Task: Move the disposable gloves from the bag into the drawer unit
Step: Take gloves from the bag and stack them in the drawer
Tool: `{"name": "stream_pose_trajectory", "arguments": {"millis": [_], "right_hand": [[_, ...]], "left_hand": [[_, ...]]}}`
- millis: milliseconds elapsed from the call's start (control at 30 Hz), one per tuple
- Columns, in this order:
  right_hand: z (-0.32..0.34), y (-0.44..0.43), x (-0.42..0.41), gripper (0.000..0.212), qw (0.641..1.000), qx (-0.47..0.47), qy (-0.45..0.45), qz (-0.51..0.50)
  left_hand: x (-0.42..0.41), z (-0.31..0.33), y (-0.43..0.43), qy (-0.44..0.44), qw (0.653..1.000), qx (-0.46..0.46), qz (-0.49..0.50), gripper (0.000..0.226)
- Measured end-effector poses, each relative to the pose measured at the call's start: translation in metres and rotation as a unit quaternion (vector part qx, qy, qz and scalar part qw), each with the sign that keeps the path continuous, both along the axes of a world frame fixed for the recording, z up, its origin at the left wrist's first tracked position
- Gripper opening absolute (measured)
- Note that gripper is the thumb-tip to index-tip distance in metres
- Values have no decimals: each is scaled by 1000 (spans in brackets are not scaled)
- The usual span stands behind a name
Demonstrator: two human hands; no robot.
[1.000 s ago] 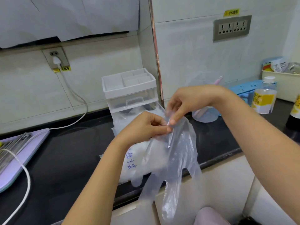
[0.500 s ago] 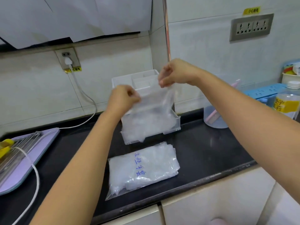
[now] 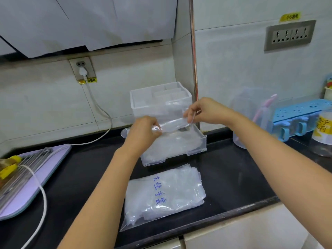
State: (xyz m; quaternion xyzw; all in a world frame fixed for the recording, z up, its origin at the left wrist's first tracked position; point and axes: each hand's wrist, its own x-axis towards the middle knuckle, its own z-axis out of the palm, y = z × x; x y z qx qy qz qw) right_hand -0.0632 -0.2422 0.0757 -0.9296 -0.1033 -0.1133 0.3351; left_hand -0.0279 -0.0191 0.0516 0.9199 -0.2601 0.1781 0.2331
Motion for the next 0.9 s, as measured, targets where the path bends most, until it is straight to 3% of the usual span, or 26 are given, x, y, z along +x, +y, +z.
{"name": "stream_pose_trajectory", "arguments": {"millis": [133, 233, 333, 433, 567, 600, 667, 733, 833, 900], "right_hand": [[-16, 4, 19, 21, 993, -110, 39, -32], [-23, 4, 27, 26, 982, -156, 82, -65], [-19, 8, 28, 22, 977, -163, 79, -108], [-12, 21, 26, 22, 990, -97, 39, -97], [-22, 44, 31, 44, 986, -120, 111, -23], [-25, 48, 32, 47, 980, -145, 135, -20], [-33, 51, 37, 43, 966, -191, 172, -20], [-38, 53, 39, 34, 958, -215, 189, -24], [-40, 54, 42, 36, 954, -220, 200, -27], [-40, 56, 44, 40, 949, -235, 209, -21]], "left_hand": [[22, -12, -7, 115, 991, 63, -14, 15], [33, -18, -11, 158, 979, 124, -26, 6], [40, -20, -15, 173, 969, 170, -39, 13], [44, -21, -20, 174, 965, 191, -42, 23], [45, -19, -30, 191, 948, 250, -47, 18], [45, -18, -30, 203, 944, 256, -45, 28], [43, -13, -27, 250, 936, 243, -42, 52], [42, -8, -24, 303, 933, 186, -56, 60], [47, -8, -26, 310, 947, 66, -56, 40], [52, -12, -32, 273, 956, 97, -47, 27]]}}
